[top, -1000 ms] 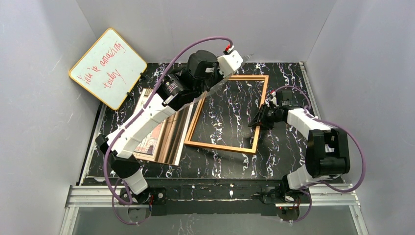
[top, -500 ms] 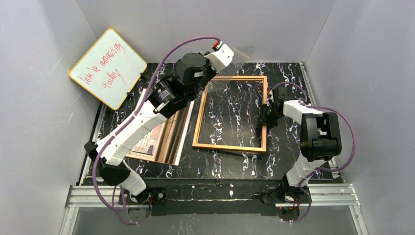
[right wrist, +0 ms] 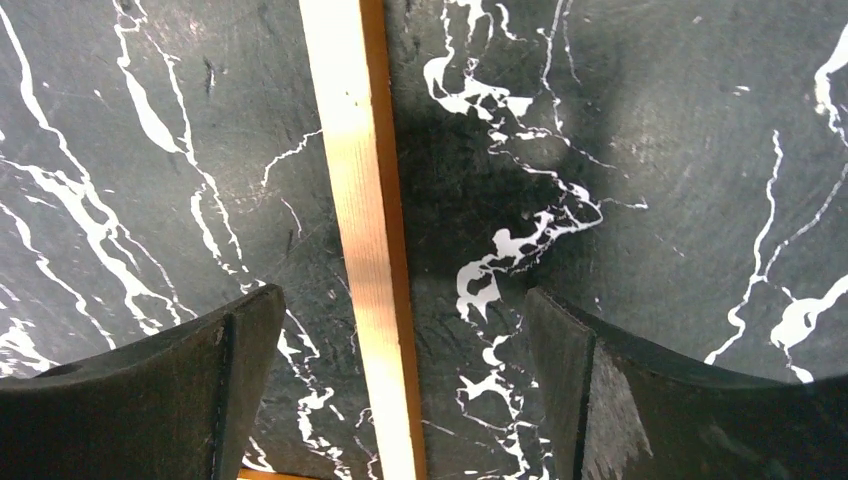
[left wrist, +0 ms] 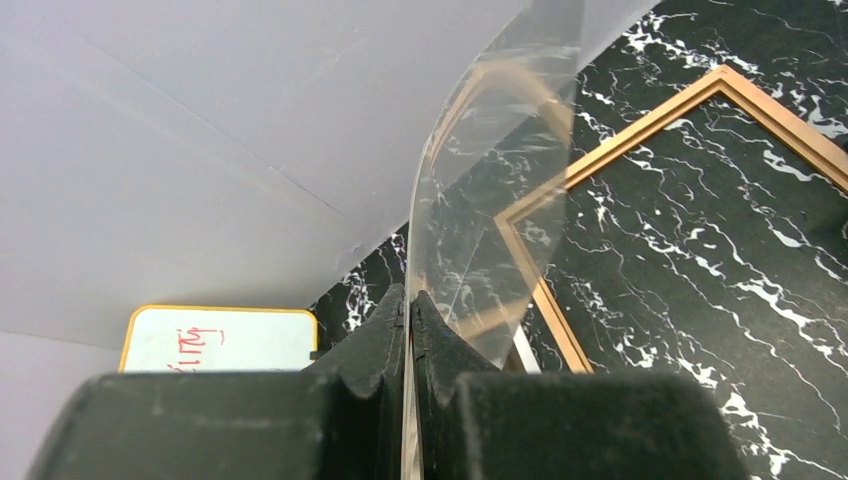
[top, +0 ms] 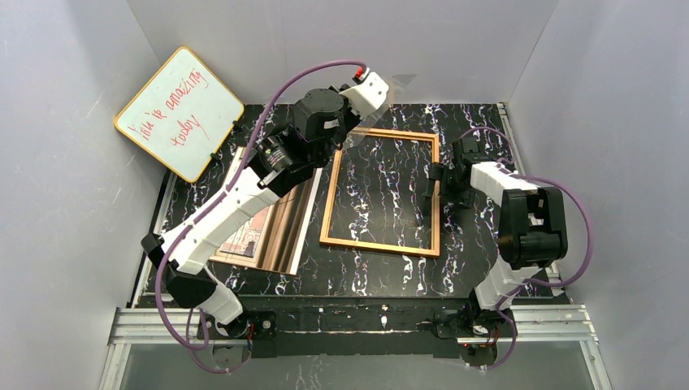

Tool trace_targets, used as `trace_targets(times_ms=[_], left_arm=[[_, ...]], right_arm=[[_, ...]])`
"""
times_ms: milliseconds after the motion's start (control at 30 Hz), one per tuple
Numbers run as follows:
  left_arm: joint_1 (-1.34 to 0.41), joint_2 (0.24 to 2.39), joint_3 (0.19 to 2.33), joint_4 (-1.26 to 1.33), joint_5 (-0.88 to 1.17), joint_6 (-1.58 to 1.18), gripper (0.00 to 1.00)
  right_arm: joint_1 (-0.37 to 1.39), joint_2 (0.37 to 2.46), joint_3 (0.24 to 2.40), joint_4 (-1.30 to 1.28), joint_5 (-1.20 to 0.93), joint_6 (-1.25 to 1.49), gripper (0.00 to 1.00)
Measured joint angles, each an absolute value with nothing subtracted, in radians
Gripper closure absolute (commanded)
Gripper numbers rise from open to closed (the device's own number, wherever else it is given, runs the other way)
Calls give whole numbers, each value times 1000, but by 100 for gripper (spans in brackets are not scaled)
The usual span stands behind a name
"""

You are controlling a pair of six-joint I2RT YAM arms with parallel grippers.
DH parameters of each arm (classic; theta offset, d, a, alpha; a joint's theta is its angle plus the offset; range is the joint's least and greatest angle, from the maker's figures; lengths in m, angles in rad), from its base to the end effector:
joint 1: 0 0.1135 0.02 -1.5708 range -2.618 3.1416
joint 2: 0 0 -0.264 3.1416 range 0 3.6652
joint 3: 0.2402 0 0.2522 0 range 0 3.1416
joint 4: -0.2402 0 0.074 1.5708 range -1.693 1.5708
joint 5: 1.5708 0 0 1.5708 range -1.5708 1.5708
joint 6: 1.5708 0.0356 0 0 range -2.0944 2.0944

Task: Put the photo into the frame
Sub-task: Pick up the photo frame item from the photo frame, then place the photo frame item in the photo frame.

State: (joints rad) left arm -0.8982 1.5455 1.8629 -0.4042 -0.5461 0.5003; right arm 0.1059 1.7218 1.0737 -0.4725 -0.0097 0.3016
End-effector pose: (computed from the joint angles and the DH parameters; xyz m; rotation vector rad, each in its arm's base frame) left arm 0.2209 -0.2477 0.5018 0.7134 1.4845 0.1489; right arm 0.3370 0.0362 0.1758 0.2607 2.6867 0.1379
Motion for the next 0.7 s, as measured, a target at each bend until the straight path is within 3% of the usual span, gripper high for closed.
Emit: trace_targets(times_ms=[133, 400, 700], left_arm=[[-898, 1549, 1865, -354, -567, 546, 100], [-898, 1584, 1901, -181, -568, 675, 100], [-965, 1382, 1333, 45, -528, 833, 100]], right_arm=[[97, 1660, 1079, -474, -50, 405, 1], [47, 1566, 1185, -419, -339, 562, 1], [40, 1387, 1068, -259, -508, 762, 1]])
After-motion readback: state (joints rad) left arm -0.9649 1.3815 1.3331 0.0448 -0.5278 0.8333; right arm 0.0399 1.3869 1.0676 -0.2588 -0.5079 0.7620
